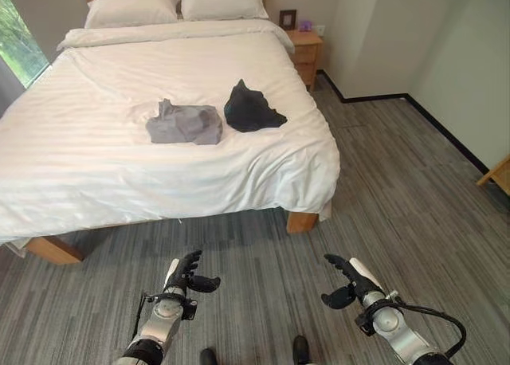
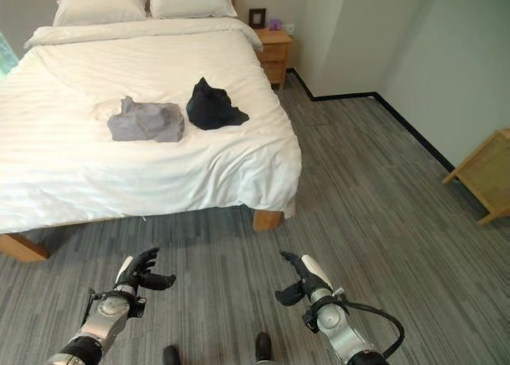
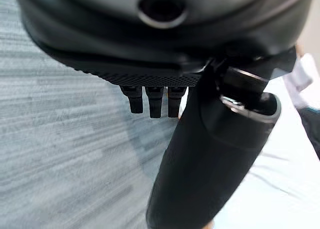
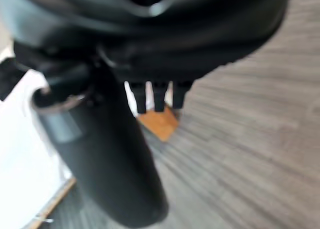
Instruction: Pick up bed clothes into laundry basket.
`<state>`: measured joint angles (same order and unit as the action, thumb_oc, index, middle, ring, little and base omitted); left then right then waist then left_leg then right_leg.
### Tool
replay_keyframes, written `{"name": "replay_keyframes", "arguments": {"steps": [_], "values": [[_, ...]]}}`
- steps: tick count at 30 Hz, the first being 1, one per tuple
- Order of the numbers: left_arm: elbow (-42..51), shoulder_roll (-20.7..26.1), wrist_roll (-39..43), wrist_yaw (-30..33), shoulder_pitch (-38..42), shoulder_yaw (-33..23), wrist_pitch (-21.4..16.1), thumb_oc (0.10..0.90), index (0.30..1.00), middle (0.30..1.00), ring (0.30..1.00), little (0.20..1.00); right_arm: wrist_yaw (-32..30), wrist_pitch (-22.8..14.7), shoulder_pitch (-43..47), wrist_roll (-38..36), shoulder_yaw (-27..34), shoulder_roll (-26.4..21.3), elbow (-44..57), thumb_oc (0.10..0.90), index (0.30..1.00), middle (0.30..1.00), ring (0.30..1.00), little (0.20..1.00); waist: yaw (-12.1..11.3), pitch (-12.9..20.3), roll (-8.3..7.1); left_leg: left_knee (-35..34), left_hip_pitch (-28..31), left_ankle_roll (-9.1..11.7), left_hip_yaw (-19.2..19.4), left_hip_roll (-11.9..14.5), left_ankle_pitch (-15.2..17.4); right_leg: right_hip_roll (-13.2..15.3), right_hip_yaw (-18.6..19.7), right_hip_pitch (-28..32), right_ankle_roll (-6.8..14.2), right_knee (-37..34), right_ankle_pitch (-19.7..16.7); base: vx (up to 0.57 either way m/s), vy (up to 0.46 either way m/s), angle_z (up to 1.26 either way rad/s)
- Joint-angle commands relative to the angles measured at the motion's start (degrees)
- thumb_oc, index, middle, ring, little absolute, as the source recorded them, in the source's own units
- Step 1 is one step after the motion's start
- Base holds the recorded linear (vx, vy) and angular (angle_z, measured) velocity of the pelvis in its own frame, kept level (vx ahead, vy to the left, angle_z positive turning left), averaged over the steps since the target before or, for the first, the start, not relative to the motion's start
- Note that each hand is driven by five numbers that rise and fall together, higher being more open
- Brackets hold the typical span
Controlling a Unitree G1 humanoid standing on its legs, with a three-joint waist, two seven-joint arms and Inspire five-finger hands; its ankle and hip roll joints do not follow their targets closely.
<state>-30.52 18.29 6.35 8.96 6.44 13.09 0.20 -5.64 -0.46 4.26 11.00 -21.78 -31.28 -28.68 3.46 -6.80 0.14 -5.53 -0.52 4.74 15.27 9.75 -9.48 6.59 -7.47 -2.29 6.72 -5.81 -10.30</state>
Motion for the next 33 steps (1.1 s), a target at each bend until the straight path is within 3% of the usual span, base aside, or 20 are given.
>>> {"name": "replay_keyframes", "arguments": {"steps": [1, 4, 7, 9, 10, 11, 14, 15, 16, 17, 18, 21, 23, 24, 25, 27, 28, 29, 30, 33], "values": [[6.6, 3.9, -4.8, 2.6, 11.6, -3.5, -8.7, 0.800, 0.900, 0.900, 0.900, 0.900, -1.9, -5.1, 12.6, 7.1, 3.0, -3.2, 6.3, 0.800, 0.900, 0.900, 0.900, 0.900, -2.3, -3.2, -0.96, 0.5, 4.4, -3.2, -2.2, -7.3, 12.9, -0.7, 1.0, 5.0, 1.0, 0.8, 11.5, 0.08, 0.036, -0.02], [9.2, 4.9, -6.4, 4.3, 11.5, -4.3, -9.4, 0.800, 0.900, 0.900, 0.900, 0.900, -3.1, -5.9, 13.9, 8.8, 3.3, -5.0, 7.8, 0.800, 0.900, 0.900, 0.900, 0.900, -2.7, -3.1, -1.16, 0.5, 5.1, -3.5, -2.3, -7.7, 13.3, -0.3, 0.8, 5.6, 1.5, 0.8, 11.2, 0.07, 0.054, -0.03], [13.4, 7.2, -9.2, 7.6, 12.7, -4.8, -9.9, 0.800, 0.900, 0.900, 0.900, 0.900, -5.6, -7.5, 16.7, 11.4, 4.0, -7.5, 10.5, 0.800, 0.900, 0.900, 0.900, 0.900, -3.6, -3.9, -1.08, 0.5, 6.0, -4.8, -2.6, -8.5, 14.0, 1.0, -0.4, 3.3, 3.4, 9.6, 10.0, 0.02, 0.069, -0.04], [15.3, 8.4, -9.7, 9.0, 13.7, -5.2, -9.7, 0.800, 0.900, 0.900, 0.900, 0.900, -6.8, -7.4, 20.0, 18.6, 3.2, -12.5, 13.2, 0.800, 0.900, 0.900, 0.900, 0.900, -3.4, -5.1, -0.30, 0.5, 7.6, -5.7, -2.6, -9.0, 14.8, 3.5, -1.7, -2.4, 7.7, 22.6, 6.0, 0.05, 0.092, -0.21], [15.7, 8.8, -9.7, 9.6, 15.0, -4.9, -9.6, 0.800, 0.900, 0.900, 0.900, 0.900, -7.3, -7.6, 20.9, 20.7, 3.1, -14.0, 14.2, 0.800, 0.900, 0.900, 0.900, 0.900, -2.9, -5.6, 0.32, 0.5, 8.3, -5.8, -3.2, -8.8, 15.0, 4.1, -1.7, -4.8, 8.1, 28.2, 5.0, 0.20, 0.107, -0.03], [16.3, 9.3, -10.6, 10.8, 17.5, -4.2, -9.4, 0.800, 0.900, 0.900, 0.900, 0.900, -8.8, -7.7, 20.8, 21.2, 5.3, -15.3, 16.8, 0.800, 0.900, 0.900, 0.900, 0.900, -1.5, -6.2, 1.16, 0.5, 10.4, -5.4, -4.3, -8.4, 16.1, 3.2, -1.2, -8.1, 7.0, 33.2, 6.8, 0.29, 0.041, 0.17], [17.4, 10.1, -10.7, 11.1, 19.8, -3.4, -9.6, 0.800, 0.900, 0.900, 0.900, 0.900, -10.1, -7.3, 20.4, 21.1, 7.3, -17.1, 19.5, 0.800, 0.900, 0.900, 0.900, 0.900, -0.1, -6.3, 0.61, 0.5, 12.2, -4.4, -5.6, -9.2, 17.9, 3.0, -3.4, -9.4, 4.2, 23.4, 10.4, 0.32, -0.115, 0.66], [17.0, 10.3, -10.5, 11.1, 20.5, -3.2, -9.7, 0.800, 0.900, 0.900, 0.900, 0.900, -10.6, -6.9, 20.3, 20.9, 7.7, -17.3, 19.5, 0.800, 0.900, 0.900, 0.900, 0.900, 0.4, -6.2, 0.08, 0.5, 13.2, -3.9, -5.9, -9.6, 18.6, 3.1, -4.3, -9.6, 3.6, 16.7, 9.8, 0.24, -0.141, 0.71], [16.9, 10.3, -10.5, 11.1, 20.6, -3.1, -9.7, 0.800, 0.900, 0.900, 0.900, 0.900, -10.6, -6.9, 20.3, 20.9, 7.7, -17.2, 19.5, 0.800, 0.900, 0.900, 0.900, 0.900, 0.5, -6.2, 0.26, 0.5, 13.2, -3.9, -6.1, -9.3, 18.7, 2.8, -4.7, -8.8, 3.5, 15.3, 9.3, 0.37, -0.235, 0.89], [15.6, 10.2, -9.4, 11.5, 21.4, -3.0, -10.1, 0.800, 0.900, 0.900, 0.900, 0.900, -10.8, -6.0, 21.6, 20.7, 7.3, -16.9, 19.5, 0.800, 0.900, 0.900, 0.900, 0.900, 1.7, -6.5, 0.02, 0.5, 15.2, -2.7, -6.5, -9.2, 20.1, 2.5, -5.1, -10.7, 3.9, 5.4, 7.2, 0.39, -0.235, 0.83], [14.7, 10.3, -9.1, 11.8, 21.7, -3.2, -10.2, 0.800, 0.900, 0.900, 0.900, 0.900, -10.7, -5.8, 22.5, 20.6, 6.9, -16.7, 19.4, 0.800, 0.900, 0.900, 0.900, 0.900, 2.7, -7.0, 0.37, 0.5, 16.5, -2.4, -6.7, -9.0, 21.3, 2.3, -4.6, -11.8, 4.5, 1.6, 5.9, 0.54, -0.300, 0.48], [13.5, 10.3, -8.1, 10.7, 19.5, -4.0, -11.1, 0.800, 0.900, 0.900, 0.900, 0.900, -9.6, -6.3, 20.1, 20.2, 7.4, -16.9, 21.5, 0.800, 0.900, 0.900, 0.900, 0.900, 4.7, -6.0, 1.15, 0.5, 21.0, -2.7, -7.9, -10.0, 24.8, 1.5, -1.5, -11.7, 4.2, 1.3, 4.8, 0.45, -0.160, -0.20], [13.6, 9.6, -8.6, 10.4, 18.2, -3.7, -11.1, 0.800, 0.900, 0.900, 0.900, 0.900, -9.2, -6.5, 17.7, 20.7, 8.8, -17.6, 23.0, 0.800, 0.900, 0.900, 0.900, 0.900, 5.5, -5.7, 1.84, 2.0, 22.5, -2.4, -8.1, -9.8, 25.1, 1.3, -1.4, -10.3, 3.6, 1.8, 4.2, 0.50, -0.155, 0.11], [14.3, 7.3, -7.4, 9.8, 15.8, -3.3, -11.4, 0.800, 0.900, 0.900, 0.900, 0.900, -8.4, -7.4, 15.0, 21.1, 9.9, -18.6, 23.7, 0.800, 0.900, 0.900, 0.900, 0.900, 6.8, -5.8, 3.56, 12.3, 20.6, 0.1, -8.0, -8.2, 20.6, 0.3, -1.1, -6.8, 1.8, 3.1, 4.3, 0.73, -0.287, 0.47], [14.0, 6.6, -6.9, 9.8, 14.9, -3.0, -11.7, 0.800, 0.900, 0.900, 0.900, 0.900, -9.0, -7.5, 14.6, 20.7, 10.2, -19.0, 23.2, 0.800, 0.900, 0.900, 0.900, 0.900, 6.8, -5.8, 4.06, 20.1, 17.6, 2.4, -7.3, -7.1, 16.3, -0.2, -1.6, -4.3, 0.8, 2.2, 4.9, 0.66, -0.361, 0.51], [14.1, 6.2, -5.8, 8.9, 14.7, -2.3, -11.6, 0.800, 0.900, 0.900, 0.900, 0.900, -9.2, -7.4, 13.9, 19.9, 10.9, -19.3, 23.3, 0.800, 0.900, 0.900, 0.900, 0.900, 6.5, -6.8, 2.75, 38.7, 8.6, 6.2, -6.6, -5.3, 7.8, 0.3, -2.4, -0.3, -1.9, 1.4, 6.7, 0.34, -0.296, 0.48], [14.2, 6.3, -5.8, 8.9, 14.7, -2.3, -11.6, 0.800, 0.900, 0.900, 0.900, 0.900, -9.1, -7.4, 13.8, 19.9, 11.0, -19.2, 23.3, 0.800, 0.900, 0.900, 0.900, 0.900, 6.6, -6.7, 2.55, 39.0, 8.1, 6.1, -6.7, -5.5, 7.7, 0.5, -2.5, -0.5, -2.0, 1.3, 6.5, 0.46, -0.345, 0.42], [15.2, 6.6, -5.5, 8.3, 14.1, -2.1, -12.0, 0.800, 0.900, 0.900, 0.900, 0.900, -9.4, -7.5, 13.1, 19.6, 11.7, -19.9, 24.5, 0.800, 0.900, 0.900, 0.900, 0.900, 6.1, -7.3, 0.34, 47.5, 3.0, 6.8, -2.1, -3.8, 6.6, 1.5, -1.7, 3.0, -3.3, 0.8, 9.0, 0.45, -0.273, 0.07], [15.4, 6.8, -5.7, 8.1, 13.8, -2.0, -11.9, 0.800, 0.900, 0.900, 0.900, 0.900, -9.2, -7.4, 13.0, 19.5, 12.0, -20.0, 24.5, 0.800, 0.900, 0.900, 0.900, 0.900, 5.4, -7.4, -0.29, 48.7, 0.3, 6.0, 0.5, -2.3, 8.1, 1.7, -1.1, 3.9, -3.6, 0.8, 10.0, 0.61, -0.302, -0.16], [15.8, 7.2, -6.3, 7.6, 12.5, -2.3, -11.7, 0.800, 0.900, 0.900, 0.900, 0.900, -9.2, -7.4, 13.2, 19.1, 11.7, -20.1, 23.7, 0.800, 0.900, 0.900, 0.900, 0.900, 3.8, -7.3, -0.87, 44.6, -3.7, 4.5, 3.4, -1.2, 10.7, 1.5, -0.2, 5.9, -3.6, 0.8, 11.7, 0.39, -0.034, -0.48]]}}
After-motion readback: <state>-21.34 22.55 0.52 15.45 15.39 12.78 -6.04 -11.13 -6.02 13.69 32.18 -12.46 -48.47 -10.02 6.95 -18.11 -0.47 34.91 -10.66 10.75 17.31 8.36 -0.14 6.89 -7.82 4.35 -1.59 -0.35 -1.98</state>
